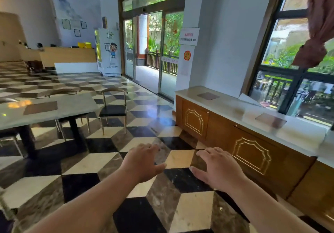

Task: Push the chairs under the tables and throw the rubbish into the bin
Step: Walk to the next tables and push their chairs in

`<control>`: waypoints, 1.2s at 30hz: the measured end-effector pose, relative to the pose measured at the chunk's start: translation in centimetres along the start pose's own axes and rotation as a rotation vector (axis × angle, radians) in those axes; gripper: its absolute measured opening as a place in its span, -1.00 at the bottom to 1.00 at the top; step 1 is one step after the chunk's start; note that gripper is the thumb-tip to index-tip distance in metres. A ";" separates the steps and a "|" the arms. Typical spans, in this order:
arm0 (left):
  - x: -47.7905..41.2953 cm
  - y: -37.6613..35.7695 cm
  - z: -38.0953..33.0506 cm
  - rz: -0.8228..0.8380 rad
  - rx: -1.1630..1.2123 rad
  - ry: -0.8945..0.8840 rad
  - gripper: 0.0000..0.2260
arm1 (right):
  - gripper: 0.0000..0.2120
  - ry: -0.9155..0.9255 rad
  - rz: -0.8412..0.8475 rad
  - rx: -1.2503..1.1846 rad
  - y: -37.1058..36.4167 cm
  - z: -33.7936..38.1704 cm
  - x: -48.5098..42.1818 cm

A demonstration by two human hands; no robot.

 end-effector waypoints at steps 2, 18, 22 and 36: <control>-3.7 -1.4 0.3 0.001 0.006 -0.005 -0.31 | -0.09 -0.004 0.000 -0.041 -1.9 -1.4 -3.6; -28.1 -3.1 20.2 -0.004 -0.097 0.389 -0.26 | -0.22 0.355 0.021 -0.261 -14.6 0.4 -43.4; -28.8 -3.8 27.4 0.001 -0.122 0.521 -0.22 | -0.18 0.498 0.082 -0.284 -16.8 7.5 -50.4; -41.5 2.1 58.4 -0.181 -0.117 0.607 -0.28 | -0.25 0.639 0.018 -0.242 -17.3 29.3 -78.0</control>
Point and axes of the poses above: each hand's wrist, its own x-axis away from the middle knuckle, its own y-axis out of the back of the hand, z = x × y, the point moved 9 cm from there along -x, towards the middle knuckle, and after that the axes turned 3 degrees about y, right-handed, at the moved point
